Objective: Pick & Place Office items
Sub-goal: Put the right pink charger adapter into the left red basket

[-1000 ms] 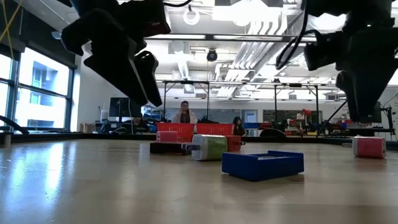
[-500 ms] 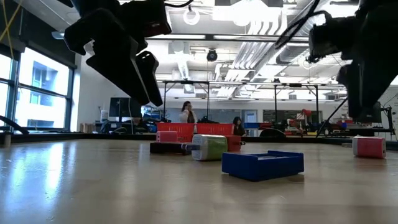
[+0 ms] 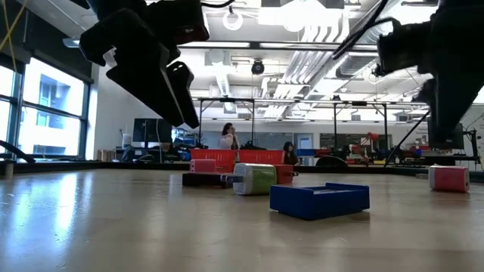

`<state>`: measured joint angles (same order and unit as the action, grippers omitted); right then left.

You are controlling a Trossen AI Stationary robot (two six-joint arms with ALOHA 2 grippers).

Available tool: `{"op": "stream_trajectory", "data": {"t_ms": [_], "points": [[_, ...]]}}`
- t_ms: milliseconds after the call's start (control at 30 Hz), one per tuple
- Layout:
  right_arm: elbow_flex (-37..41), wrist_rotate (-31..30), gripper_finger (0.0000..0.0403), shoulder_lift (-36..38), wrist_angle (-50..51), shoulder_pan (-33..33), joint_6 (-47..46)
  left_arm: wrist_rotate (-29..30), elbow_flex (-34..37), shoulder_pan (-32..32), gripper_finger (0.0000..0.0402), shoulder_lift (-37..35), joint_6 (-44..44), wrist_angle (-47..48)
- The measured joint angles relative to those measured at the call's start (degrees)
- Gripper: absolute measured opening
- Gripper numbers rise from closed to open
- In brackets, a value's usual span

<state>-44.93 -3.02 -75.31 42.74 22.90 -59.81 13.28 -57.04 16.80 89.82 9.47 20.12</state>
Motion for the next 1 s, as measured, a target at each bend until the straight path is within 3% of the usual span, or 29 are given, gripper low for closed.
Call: {"op": "stream_trajectory", "data": {"t_ms": [167, 367, 733, 1000], "points": [[0.0, 1.6, 0.0275, 0.0, 5.3, 0.0, -8.0, 0.0, 0.0, 0.0, 0.0321, 0.0, 0.0, 0.0], [0.0, -2.5, 0.0275, 0.0, 11.8, -0.1, -12.5, 0.0, 0.0, 0.0, 0.0321, 0.0, 0.0, 0.0], [0.0, -6.0, 0.0275, -0.7, 10.5, -1.8, -9.3, 0.0, 0.0, 0.0, 0.0321, 0.0, 0.0, 0.0], [0.0, -5.3, 0.0275, -5.0, 10.4, -2.8, -6.1, 0.0, 0.0, 0.0, 0.0321, 0.0, 0.0, 0.0]]}}
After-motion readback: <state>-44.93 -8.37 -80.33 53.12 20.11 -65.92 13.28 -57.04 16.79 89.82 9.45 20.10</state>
